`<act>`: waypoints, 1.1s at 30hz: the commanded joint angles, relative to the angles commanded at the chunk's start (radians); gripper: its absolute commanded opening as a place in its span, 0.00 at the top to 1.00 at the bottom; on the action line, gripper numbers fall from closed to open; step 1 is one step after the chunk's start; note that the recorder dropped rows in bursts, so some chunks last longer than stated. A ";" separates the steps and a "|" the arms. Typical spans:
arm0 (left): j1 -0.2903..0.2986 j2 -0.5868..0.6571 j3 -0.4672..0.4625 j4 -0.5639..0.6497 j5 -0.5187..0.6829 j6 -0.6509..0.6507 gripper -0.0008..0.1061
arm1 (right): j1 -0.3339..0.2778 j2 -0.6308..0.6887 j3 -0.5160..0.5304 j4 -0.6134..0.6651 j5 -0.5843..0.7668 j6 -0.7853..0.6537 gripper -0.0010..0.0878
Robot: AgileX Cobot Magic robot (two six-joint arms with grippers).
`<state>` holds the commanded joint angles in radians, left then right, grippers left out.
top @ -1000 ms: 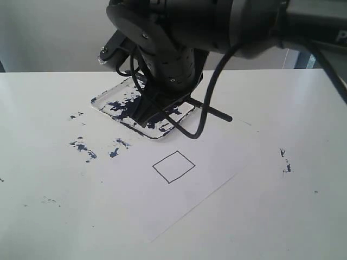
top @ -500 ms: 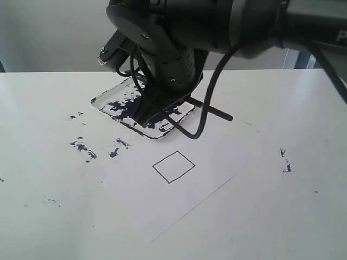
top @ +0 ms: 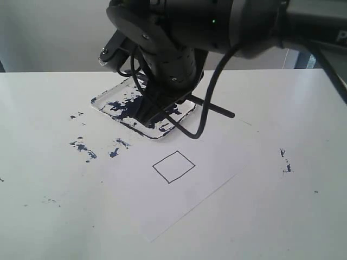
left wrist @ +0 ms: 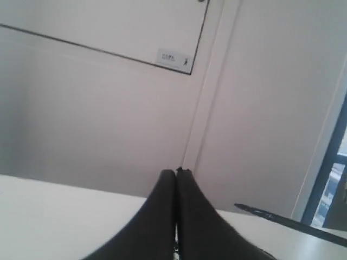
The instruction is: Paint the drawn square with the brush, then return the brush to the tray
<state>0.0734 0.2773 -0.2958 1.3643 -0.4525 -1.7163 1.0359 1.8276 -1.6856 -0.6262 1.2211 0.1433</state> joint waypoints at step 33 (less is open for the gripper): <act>-0.505 1.121 -0.413 0.380 0.067 -0.137 0.99 | -0.077 -0.024 0.000 0.058 0.000 -0.119 0.99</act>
<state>-0.4311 1.3984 -0.7083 1.7444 -0.3855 -1.8531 0.9591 1.8037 -1.6856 -0.5681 1.2211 0.0245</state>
